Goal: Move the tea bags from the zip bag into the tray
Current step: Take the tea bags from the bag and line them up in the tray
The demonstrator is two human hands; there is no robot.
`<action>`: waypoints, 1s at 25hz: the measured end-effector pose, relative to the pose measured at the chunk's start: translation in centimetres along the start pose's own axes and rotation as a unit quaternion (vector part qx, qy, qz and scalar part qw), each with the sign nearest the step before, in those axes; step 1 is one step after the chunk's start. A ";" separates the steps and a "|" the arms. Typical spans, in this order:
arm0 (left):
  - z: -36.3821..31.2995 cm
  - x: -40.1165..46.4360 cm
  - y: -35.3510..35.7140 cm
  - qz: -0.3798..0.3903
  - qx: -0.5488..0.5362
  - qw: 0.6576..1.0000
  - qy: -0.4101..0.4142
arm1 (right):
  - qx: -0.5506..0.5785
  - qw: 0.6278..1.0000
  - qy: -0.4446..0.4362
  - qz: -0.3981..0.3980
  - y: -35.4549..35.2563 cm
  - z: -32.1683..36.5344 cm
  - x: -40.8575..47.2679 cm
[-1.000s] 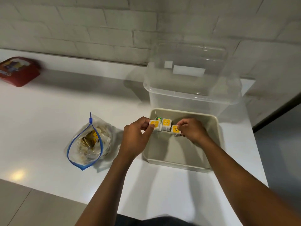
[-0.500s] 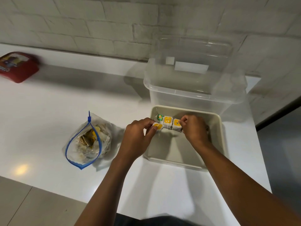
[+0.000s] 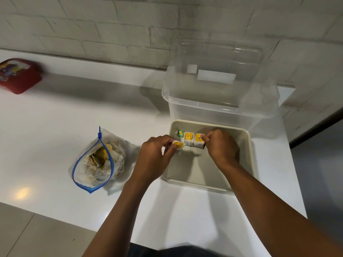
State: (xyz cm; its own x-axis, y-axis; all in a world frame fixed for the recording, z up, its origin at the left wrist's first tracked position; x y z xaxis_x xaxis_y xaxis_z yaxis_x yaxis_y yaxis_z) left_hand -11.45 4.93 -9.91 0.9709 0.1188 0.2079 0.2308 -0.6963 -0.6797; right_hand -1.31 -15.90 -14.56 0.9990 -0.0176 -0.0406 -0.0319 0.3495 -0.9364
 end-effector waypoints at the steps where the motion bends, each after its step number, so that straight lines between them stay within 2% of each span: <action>1: 0.0 0.0 0.0 0.000 0.001 1.000 0.000 | -0.005 1.000 0.002 -0.001 -0.1 0.0 0.0; 9: -0.4 0.4 -0.3 -0.019 -0.007 1.000 0.014 | 0.008 0.999 0.021 0.022 -1.8 -0.7 -1.2; 12: -1.5 1.3 -0.1 -0.015 -0.050 0.999 -0.006 | 0.174 0.983 -0.027 0.054 -3.9 0.0 -2.5; 15: -3.2 2.2 1.4 0.029 -0.071 0.997 -0.012 | 0.345 0.923 -0.086 0.150 -5.0 0.9 -4.6; 17: -4.4 2.7 2.6 0.068 -0.068 0.995 -0.012 | 0.404 0.893 -0.096 0.174 -5.5 0.6 -5.4; 18: -4.9 2.8 3.2 0.088 -0.080 0.993 -0.020 | 0.414 0.891 -0.094 0.162 -5.7 0.2 -5.5; 22: -5.7 2.8 4.5 0.132 -0.147 0.978 -0.073 | 0.368 0.927 -0.048 0.060 -5.9 -1.6 -4.9; 25: -4.8 3.0 3.9 0.078 -0.032 0.996 -0.038 | 0.247 0.969 0.002 0.024 -4.4 -2.8 -4.1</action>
State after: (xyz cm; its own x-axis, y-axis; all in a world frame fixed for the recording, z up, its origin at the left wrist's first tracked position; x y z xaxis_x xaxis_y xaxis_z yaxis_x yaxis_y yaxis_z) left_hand -7.98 -0.83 -8.57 0.9973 0.0565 0.0480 0.0741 -0.7535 -0.6533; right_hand -5.36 -19.97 -11.27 0.9966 0.0072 -0.0819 -0.0591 0.7558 -0.6521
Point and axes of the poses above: each hand's wrist, its own x-axis towards the middle knuckle, its own y-axis out of the palm, z = x × y, the point moved 6 cm from there along x, towards the middle knuckle, and after that the axes turned 2 degrees about -y, right-handed, at the moved point
